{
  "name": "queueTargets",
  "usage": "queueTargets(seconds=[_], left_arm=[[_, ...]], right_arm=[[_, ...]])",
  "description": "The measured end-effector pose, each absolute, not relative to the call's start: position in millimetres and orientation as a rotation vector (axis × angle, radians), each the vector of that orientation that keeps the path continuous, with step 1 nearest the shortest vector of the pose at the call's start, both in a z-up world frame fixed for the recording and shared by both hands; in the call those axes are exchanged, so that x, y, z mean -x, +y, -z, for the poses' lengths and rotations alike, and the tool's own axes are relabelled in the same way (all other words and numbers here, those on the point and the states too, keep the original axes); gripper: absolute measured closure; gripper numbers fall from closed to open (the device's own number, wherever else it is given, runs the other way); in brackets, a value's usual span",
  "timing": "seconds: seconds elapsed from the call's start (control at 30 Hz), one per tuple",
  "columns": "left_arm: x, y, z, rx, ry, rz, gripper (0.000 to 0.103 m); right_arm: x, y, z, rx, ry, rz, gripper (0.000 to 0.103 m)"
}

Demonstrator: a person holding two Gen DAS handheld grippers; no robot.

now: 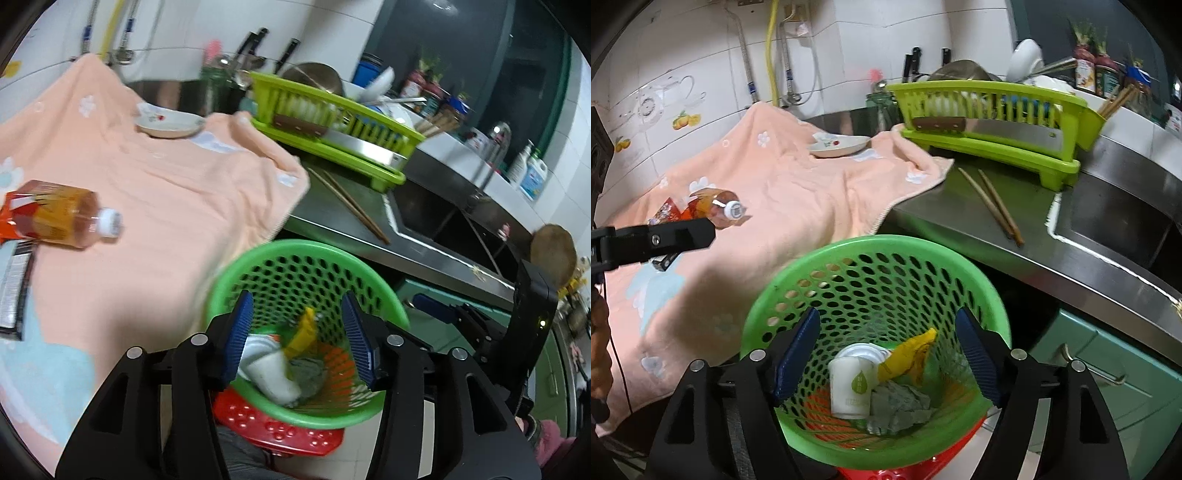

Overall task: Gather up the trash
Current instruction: 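Drop the yellow wrapper into the basket with the right gripper while the left gripper drops the paper cup there, then grasp the red-gold drink can with the right gripper while the left gripper reaches the black box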

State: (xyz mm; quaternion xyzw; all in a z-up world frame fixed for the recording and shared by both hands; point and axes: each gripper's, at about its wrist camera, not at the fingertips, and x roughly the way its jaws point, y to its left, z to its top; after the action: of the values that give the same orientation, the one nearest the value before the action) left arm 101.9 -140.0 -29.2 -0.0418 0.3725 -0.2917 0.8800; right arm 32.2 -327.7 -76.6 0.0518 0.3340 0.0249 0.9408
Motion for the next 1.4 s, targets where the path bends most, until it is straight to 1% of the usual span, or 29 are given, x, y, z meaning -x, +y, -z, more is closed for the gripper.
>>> queueTargets(seconds=[0.37,0.77,1.1,1.4], left_arm=[[-108,-64,10,0.117,0.72,0.422,0.044],[-123,16,2,0.205,0.691,0.253,0.041],[-136,67,3,0.249,0.687,0.145,0.04],[-146,111,13,0.307,0.699,0.063,0.04]], right_arm=[[-69,-283,61,-0.053,0.707,-0.25,0.022],[-139,-215,31,0.077,0.704,-0.471,0.022],[-218,-143,14,0.165,0.722,-0.666,0.022],[-283,-86,23,0.223,0.792,-0.826,0.022]])
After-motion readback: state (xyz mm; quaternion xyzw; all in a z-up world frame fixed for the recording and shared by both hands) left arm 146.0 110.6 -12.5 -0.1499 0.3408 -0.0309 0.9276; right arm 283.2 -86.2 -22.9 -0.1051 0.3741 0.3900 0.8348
